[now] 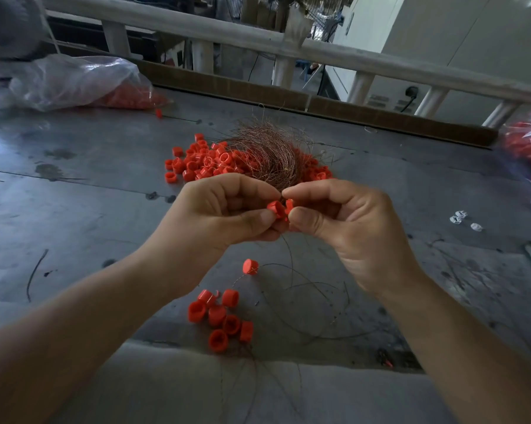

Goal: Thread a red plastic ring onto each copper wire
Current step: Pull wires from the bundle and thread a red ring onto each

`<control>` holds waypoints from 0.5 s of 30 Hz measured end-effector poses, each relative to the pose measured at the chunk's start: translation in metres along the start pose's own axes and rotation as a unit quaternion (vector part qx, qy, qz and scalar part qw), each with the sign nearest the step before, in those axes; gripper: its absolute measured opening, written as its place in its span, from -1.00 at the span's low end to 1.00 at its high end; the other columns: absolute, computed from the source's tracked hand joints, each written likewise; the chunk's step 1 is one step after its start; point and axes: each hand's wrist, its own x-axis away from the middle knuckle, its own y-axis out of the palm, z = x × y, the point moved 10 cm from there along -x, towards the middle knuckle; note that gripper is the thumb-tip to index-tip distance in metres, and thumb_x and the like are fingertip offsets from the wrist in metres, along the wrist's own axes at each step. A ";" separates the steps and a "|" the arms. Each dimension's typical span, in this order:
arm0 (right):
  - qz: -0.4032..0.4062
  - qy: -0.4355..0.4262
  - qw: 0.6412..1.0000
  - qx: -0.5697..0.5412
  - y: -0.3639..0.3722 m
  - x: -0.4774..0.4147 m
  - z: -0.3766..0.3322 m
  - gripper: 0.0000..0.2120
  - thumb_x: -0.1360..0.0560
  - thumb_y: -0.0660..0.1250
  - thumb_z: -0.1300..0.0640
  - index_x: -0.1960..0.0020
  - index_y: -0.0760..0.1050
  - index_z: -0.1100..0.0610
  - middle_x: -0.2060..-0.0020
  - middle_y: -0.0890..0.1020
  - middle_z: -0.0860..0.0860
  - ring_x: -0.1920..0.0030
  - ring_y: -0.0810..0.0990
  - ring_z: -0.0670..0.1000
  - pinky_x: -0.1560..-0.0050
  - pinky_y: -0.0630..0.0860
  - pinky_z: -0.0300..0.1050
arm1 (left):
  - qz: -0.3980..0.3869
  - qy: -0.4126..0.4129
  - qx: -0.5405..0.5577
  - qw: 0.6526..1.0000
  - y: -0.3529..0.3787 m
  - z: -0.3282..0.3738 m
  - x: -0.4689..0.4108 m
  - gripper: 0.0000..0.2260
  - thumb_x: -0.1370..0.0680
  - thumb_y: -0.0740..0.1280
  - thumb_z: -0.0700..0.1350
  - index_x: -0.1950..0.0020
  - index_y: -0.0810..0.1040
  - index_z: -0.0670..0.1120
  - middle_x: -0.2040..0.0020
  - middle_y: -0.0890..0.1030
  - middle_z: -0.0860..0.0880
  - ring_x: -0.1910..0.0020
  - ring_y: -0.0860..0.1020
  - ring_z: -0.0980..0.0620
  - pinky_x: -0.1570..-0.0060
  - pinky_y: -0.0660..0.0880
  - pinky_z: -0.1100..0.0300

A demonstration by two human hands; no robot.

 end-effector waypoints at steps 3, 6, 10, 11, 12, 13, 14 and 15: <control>0.011 -0.028 0.999 0.039 0.001 0.002 -0.005 -0.82 -0.26 0.40 0.16 0.13 0.58 0.03 0.27 0.67 -0.10 0.19 0.65 -0.11 0.15 0.55 -0.29 | 0.009 0.004 -0.021 1.000 -0.001 0.002 0.000 -0.79 -0.21 0.37 -0.21 0.17 0.58 -0.16 0.29 0.67 -0.09 0.28 0.66 0.02 0.28 0.56 0.31; 0.024 -0.063 0.990 0.120 0.002 0.006 -0.011 -0.80 -0.28 0.40 0.13 0.10 0.57 -0.01 0.20 0.64 -0.09 0.16 0.65 -0.11 0.12 0.56 -0.26 | 0.016 0.005 -0.046 0.999 -0.001 0.002 0.000 -0.80 -0.22 0.36 -0.23 0.18 0.58 -0.16 0.31 0.67 -0.07 0.31 0.65 0.05 0.29 0.55 0.33; 0.031 -0.096 0.978 0.184 0.001 0.007 -0.017 -0.73 -0.29 0.43 0.13 0.01 0.55 0.01 0.17 0.61 -0.12 0.13 0.63 -0.14 0.08 0.56 -0.25 | 0.027 0.004 -0.054 0.998 -0.001 0.002 0.000 -0.81 -0.21 0.36 -0.24 0.20 0.58 -0.13 0.34 0.67 -0.05 0.34 0.65 0.07 0.31 0.54 0.36; 0.035 -0.102 0.975 0.195 0.001 0.007 -0.018 -0.72 -0.29 0.44 0.15 0.00 0.55 0.03 0.17 0.61 -0.13 0.13 0.62 -0.15 0.08 0.56 -0.25 | 0.027 0.005 -0.053 0.998 -0.001 0.002 0.000 -0.82 -0.22 0.35 -0.24 0.20 0.58 -0.13 0.34 0.67 -0.05 0.34 0.65 0.07 0.31 0.54 0.36; 0.040 -0.109 0.972 0.205 0.000 0.007 -0.019 -0.71 -0.29 0.44 0.16 -0.01 0.55 0.05 0.18 0.60 -0.14 0.14 0.62 -0.15 0.09 0.55 -0.26 | 0.026 0.005 -0.053 0.998 0.000 0.002 0.000 -0.82 -0.22 0.35 -0.25 0.20 0.59 -0.13 0.34 0.67 -0.05 0.34 0.65 0.07 0.32 0.54 0.36; 0.044 -0.114 0.970 0.212 -0.001 0.008 -0.020 -0.70 -0.29 0.43 0.16 -0.02 0.54 0.06 0.18 0.60 -0.15 0.14 0.62 -0.16 0.10 0.55 -0.27 | 0.024 0.006 -0.052 0.998 0.001 0.002 0.000 -0.82 -0.22 0.35 -0.25 0.20 0.59 -0.13 0.34 0.67 -0.05 0.34 0.65 0.07 0.32 0.53 0.37; 0.046 -0.118 0.969 0.214 -0.001 0.008 -0.021 -0.70 -0.29 0.43 0.16 -0.02 0.54 0.08 0.19 0.60 -0.15 0.15 0.61 -0.16 0.10 0.55 -0.28 | 0.024 0.005 -0.051 0.998 0.001 0.002 0.000 -0.82 -0.22 0.35 -0.25 0.20 0.59 -0.13 0.34 0.67 -0.05 0.34 0.65 0.07 0.32 0.53 0.37; 0.047 -0.119 0.968 0.213 -0.001 0.008 -0.021 -0.69 -0.29 0.43 0.16 -0.03 0.54 0.08 0.19 0.60 -0.15 0.15 0.61 -0.17 0.10 0.54 -0.28 | 0.024 0.005 -0.051 0.998 0.001 0.002 0.000 -0.82 -0.22 0.35 -0.25 0.20 0.59 -0.13 0.34 0.67 -0.05 0.34 0.65 0.07 0.32 0.54 0.36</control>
